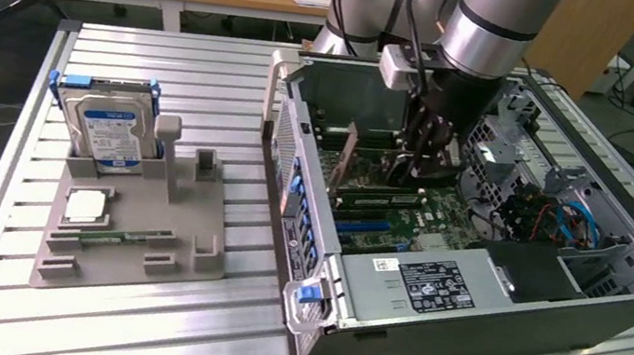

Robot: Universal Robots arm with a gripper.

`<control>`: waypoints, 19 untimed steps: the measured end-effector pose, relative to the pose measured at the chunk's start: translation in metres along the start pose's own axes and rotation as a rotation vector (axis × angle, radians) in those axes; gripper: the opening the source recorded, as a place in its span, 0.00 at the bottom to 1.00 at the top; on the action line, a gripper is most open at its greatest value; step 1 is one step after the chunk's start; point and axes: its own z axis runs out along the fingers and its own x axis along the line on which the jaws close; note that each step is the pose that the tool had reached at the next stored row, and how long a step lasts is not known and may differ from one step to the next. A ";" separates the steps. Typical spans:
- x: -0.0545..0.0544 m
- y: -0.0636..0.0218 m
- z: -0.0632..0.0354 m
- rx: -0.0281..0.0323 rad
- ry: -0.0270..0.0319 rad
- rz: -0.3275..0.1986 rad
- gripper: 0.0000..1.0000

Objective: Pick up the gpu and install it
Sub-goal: 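Insert the gpu into the slot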

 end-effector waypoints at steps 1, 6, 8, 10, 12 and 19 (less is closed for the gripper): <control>0.000 0.0001 0.0007 0.0044 -0.0001 -0.001 0.28; 0.000 0.0007 0.0073 0.0117 -0.0003 -0.004 0.28; 0.001 0.0009 0.0087 0.0116 -0.0002 -0.005 0.28; 0.001 0.0034 0.0098 0.0134 -0.0003 -0.005 0.28; 0.001 0.0056 0.0114 0.0175 -0.0011 -0.007 0.28; 0.006 0.0061 0.0169 0.0183 -0.0028 -0.008 0.28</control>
